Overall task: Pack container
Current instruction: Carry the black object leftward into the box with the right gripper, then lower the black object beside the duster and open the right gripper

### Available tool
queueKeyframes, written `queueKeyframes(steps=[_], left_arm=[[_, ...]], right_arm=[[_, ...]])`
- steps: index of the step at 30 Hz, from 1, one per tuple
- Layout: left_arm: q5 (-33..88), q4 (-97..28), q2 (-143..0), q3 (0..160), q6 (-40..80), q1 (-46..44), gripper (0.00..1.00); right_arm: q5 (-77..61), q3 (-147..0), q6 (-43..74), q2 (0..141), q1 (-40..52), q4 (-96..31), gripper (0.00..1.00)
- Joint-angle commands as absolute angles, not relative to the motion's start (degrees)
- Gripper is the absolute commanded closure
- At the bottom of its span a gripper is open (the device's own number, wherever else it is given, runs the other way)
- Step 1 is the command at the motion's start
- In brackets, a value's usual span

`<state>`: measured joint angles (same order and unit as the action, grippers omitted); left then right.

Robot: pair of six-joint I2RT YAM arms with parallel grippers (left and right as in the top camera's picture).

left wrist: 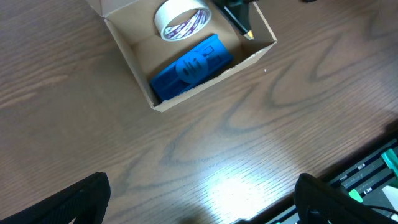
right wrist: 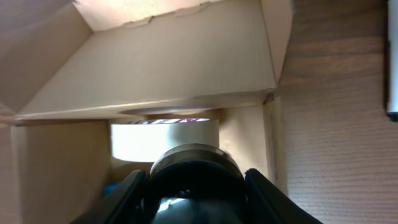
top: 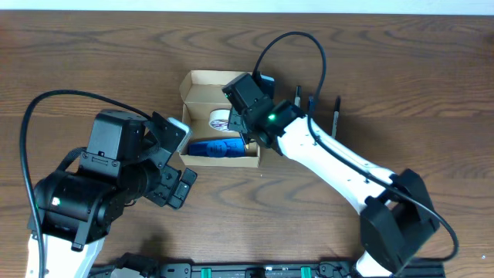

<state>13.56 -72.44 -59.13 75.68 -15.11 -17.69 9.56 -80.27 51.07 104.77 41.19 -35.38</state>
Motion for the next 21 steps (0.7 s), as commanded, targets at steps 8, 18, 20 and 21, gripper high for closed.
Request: queueKeyframes(steps=[8,18,20,21], left_arm=[[13.98,-72.69,-59.18,76.66,-15.88,-17.67,0.05],[14.00,-72.69,-59.18,76.66,-15.88,-17.67,0.05],[13.98,-72.69,-59.18,76.66,-15.88,-17.67,0.05],[13.98,-72.69,-59.18,76.66,-15.88,-17.67,0.05]], right_arm=[[11.16,-79.90,52.34,106.24,41.65,-35.33,0.99],[11.20,-79.90,54.43,106.26,41.67,-37.15,0.99],[11.18,-79.90,54.43,106.26,41.67,-37.10,0.98],[11.18,-79.90,54.41,106.26,41.67,-37.10,0.99]])
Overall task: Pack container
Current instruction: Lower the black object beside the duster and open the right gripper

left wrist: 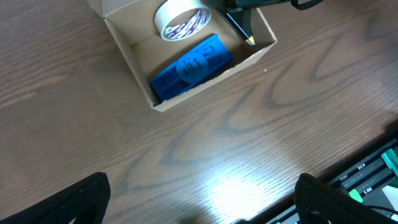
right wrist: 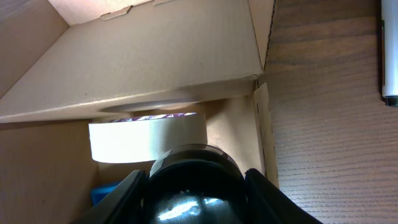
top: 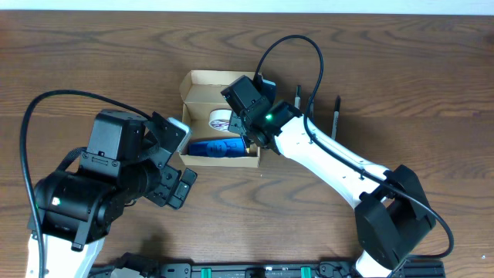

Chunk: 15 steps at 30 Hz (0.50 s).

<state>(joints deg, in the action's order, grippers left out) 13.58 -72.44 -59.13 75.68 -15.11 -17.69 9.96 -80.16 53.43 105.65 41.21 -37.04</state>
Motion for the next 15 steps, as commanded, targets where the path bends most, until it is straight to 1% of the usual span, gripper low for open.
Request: queueKeyframes(steps=[1,2,4,8,12,13,15], left_arm=[[13.98,-72.69,-59.18,76.66,-15.88,-17.67,0.05],[14.00,-72.69,-59.18,76.66,-15.88,-17.67,0.05],[13.98,-72.69,-59.18,76.66,-15.88,-17.67,0.05],[13.98,-72.69,-59.18,76.66,-15.88,-17.67,0.05],[13.98,-72.69,-59.18,76.66,-15.88,-17.67,0.05],[13.98,-72.69,-59.18,76.66,-15.88,-17.67,0.04],[13.98,-72.69,-59.18,76.66,-15.88,-17.67,0.05]], right_arm=[[11.18,-79.90,54.41,106.26,41.67,-37.12,0.96],[11.18,-79.90,54.41,106.26,41.67,-37.10,0.89],[11.16,-79.90,54.41,106.26,41.67,-37.10,0.82],[11.16,-79.90,54.41,106.26,41.67,-37.08,0.65],[11.16,-79.90,54.41,106.26,41.67,-37.06,0.55],[11.16,-79.90,54.41,106.26,41.67,-37.06,0.50],[11.16,-79.90,54.41,106.26,41.67,-37.01,0.47]])
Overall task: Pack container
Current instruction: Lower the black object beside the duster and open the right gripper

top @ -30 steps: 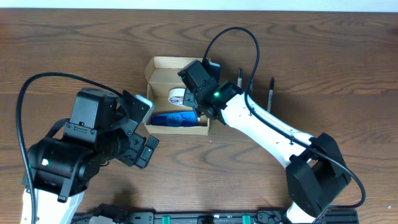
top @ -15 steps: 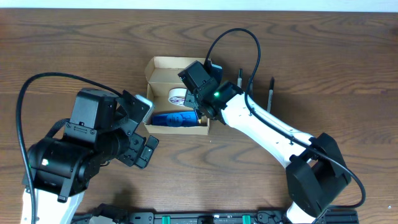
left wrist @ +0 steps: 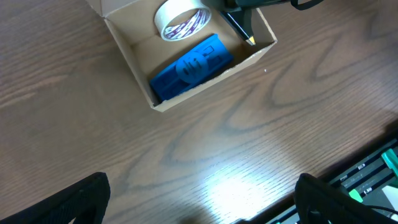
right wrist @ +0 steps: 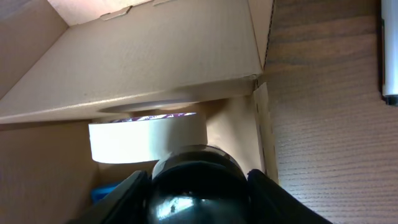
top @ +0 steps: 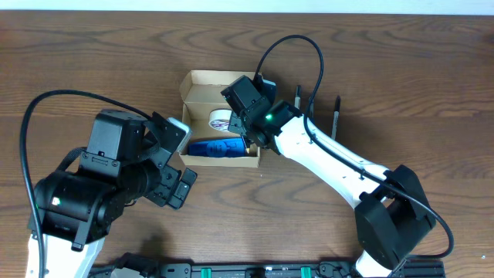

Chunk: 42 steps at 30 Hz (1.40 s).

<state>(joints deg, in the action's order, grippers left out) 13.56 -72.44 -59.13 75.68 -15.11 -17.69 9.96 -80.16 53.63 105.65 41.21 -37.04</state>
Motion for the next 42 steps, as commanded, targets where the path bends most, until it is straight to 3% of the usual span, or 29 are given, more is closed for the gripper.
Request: queueKeyframes(steps=[1,7,29,42], left_arm=[[13.98,-72.69,-59.18,76.66,-15.88,-17.67,0.05],[13.98,-72.69,-59.18,76.66,-15.88,-17.67,0.05],[13.98,-72.69,-59.18,76.66,-15.88,-17.67,0.05],[14.00,-72.69,-59.18,76.66,-15.88,-17.67,0.05]], right_arm=[[11.16,-79.90,54.41,106.26,41.67,-37.01,0.45],[11.16,-79.90,54.39,106.26,41.67,-36.80,0.42],[12.16,-83.72,47.53,98.98,40.73,-42.17,0.46],[11.70,-83.50,47.55,101.65,40.05,-49.76,0.38]])
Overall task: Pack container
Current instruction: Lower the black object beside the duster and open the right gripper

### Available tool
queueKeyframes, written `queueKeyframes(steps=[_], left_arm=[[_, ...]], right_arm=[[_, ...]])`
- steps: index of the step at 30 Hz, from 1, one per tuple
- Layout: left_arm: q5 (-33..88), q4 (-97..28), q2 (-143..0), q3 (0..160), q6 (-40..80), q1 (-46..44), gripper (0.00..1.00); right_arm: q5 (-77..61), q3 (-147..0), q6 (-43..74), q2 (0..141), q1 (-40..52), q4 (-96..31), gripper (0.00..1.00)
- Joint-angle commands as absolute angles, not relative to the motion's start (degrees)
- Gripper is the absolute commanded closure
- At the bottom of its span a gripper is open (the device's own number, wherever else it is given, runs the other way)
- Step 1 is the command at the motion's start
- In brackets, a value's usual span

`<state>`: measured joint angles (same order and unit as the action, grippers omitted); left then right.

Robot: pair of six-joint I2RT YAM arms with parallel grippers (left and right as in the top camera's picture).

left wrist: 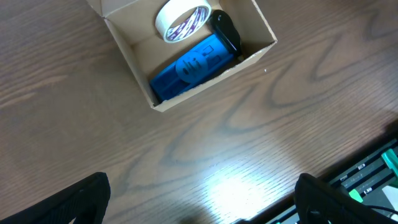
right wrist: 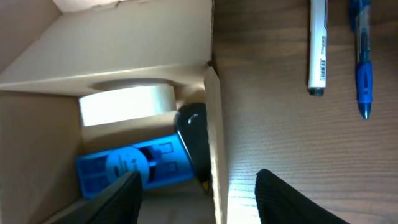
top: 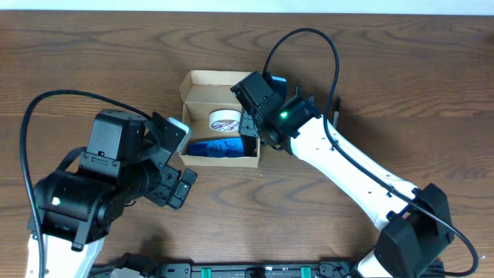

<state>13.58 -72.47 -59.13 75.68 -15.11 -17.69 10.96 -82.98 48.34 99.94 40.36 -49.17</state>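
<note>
An open cardboard box (top: pixel 202 79) holds a roll of white tape (top: pixel 225 121), a blue case (top: pixel 216 147) and a black marker (left wrist: pixel 225 31). In the right wrist view the marker (right wrist: pixel 194 142) lies along the box's right wall, between the tape (right wrist: pixel 127 104) and the blue case (right wrist: pixel 134 165). My right gripper (right wrist: pixel 208 205) is open above that wall with nothing in it, and its point overhead is (top: pixel 258 137). My left gripper (left wrist: pixel 199 205) hangs open over bare table in front of the box (left wrist: pixel 217 73).
A white pen (right wrist: pixel 318 46) and a blue pen (right wrist: pixel 362 56) lie on the wooden table right of the box. Overhead, one pen (top: pixel 337 110) shows past my right arm. The box's lid flap stands open at the back left.
My right gripper was shut on the black marker inside the box. Now it is open and higher up, and the marker lies in the box by the right wall. The left arm has not moved.
At all three earlier moments my right gripper held the black marker low inside the box beside the tape roll, shifting only slightly. By now it has let go, leaving the marker in the box. The left gripper stayed open and still throughout.
</note>
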Motion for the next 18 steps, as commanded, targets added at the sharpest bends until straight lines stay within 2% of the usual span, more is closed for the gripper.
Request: queueKeyframes(steps=[1,18], left_arm=[[13.98,-72.69,-59.18,76.66,-15.88,-17.67,0.05],[13.98,-72.69,-59.18,76.66,-15.88,-17.67,0.05]], right_arm=[[11.51,-83.48,47.55,102.24,40.05,-49.74,0.37],[11.40,-83.46,46.19,107.92,36.25,-53.45,0.36]])
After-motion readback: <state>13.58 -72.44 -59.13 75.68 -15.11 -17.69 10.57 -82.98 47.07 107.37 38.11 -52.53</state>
